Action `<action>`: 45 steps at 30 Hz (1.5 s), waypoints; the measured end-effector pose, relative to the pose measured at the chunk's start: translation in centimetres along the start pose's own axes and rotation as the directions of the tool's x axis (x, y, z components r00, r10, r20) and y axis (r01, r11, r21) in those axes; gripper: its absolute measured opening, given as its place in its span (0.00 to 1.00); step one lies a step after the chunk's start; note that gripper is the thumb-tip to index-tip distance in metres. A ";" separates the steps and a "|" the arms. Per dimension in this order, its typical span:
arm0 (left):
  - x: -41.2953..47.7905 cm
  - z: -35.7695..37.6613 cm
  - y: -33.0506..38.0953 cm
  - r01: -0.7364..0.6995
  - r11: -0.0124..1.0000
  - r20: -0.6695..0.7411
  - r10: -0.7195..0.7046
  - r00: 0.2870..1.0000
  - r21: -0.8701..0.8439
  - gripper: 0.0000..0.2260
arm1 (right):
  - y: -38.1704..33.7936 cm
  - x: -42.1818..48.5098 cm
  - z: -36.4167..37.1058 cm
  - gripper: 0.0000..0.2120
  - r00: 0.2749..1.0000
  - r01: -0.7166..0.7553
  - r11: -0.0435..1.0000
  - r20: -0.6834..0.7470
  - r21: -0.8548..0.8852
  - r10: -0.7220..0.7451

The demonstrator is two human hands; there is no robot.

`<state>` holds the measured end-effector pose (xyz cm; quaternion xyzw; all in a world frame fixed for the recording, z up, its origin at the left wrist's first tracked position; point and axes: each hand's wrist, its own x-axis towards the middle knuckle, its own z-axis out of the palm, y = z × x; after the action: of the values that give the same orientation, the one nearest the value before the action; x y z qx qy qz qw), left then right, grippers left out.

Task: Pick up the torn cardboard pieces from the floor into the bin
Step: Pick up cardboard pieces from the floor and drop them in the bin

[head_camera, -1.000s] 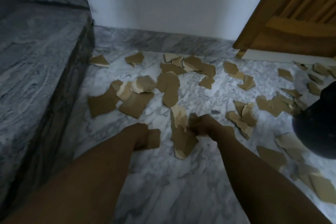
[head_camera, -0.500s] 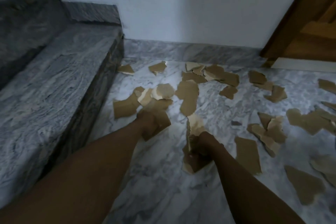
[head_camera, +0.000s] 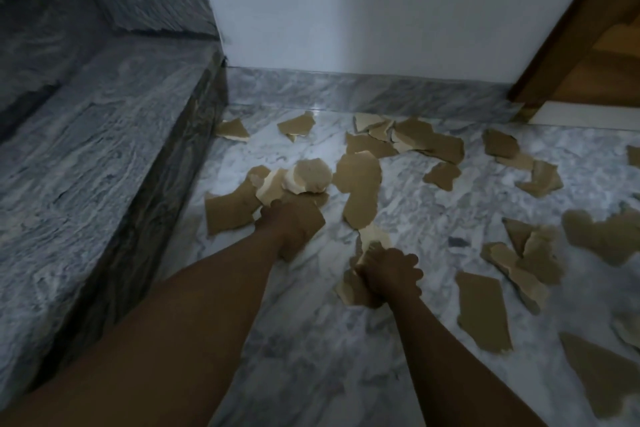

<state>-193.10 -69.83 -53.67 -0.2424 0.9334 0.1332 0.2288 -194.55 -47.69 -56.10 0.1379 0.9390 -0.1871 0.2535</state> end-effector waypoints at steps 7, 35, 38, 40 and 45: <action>-1.5 1.2 -0.6 -0.016 0.993 -0.031 0.012 0.999 -0.116 0.33 | -0.1 1.4 -0.5 0.32 0.996 0.064 0.998 0.065 -0.013 -0.063; -0.9 -1.1 -1.9 -0.012 0.990 -0.128 -0.006 0.992 -0.140 0.28 | 3.3 0.4 -3.2 0.21 0.950 0.271 0.962 -0.176 0.045 -0.259; 0.2 -1.3 -1.8 0.004 0.993 -0.070 -0.012 0.998 -0.114 0.31 | 3.1 0.8 -3.0 0.20 0.950 0.267 0.964 -0.172 0.018 -0.260; 0.8 -1.8 -1.5 -0.022 0.995 -0.010 0.021 1.000 -0.094 0.29 | 3.0 1.2 -3.2 0.21 0.954 0.259 0.966 -0.162 0.016 -0.254; 0.9 -2.0 -0.7 -0.108 0.973 -0.019 0.106 0.994 -0.202 0.16 | 2.6 2.5 -4.1 0.26 0.977 0.211 0.977 -0.033 0.038 -0.210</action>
<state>-194.16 -71.48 -52.50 -0.2144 0.9275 0.2389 0.1916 -197.41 -43.24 -54.90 0.0455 0.9478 -0.2302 0.2158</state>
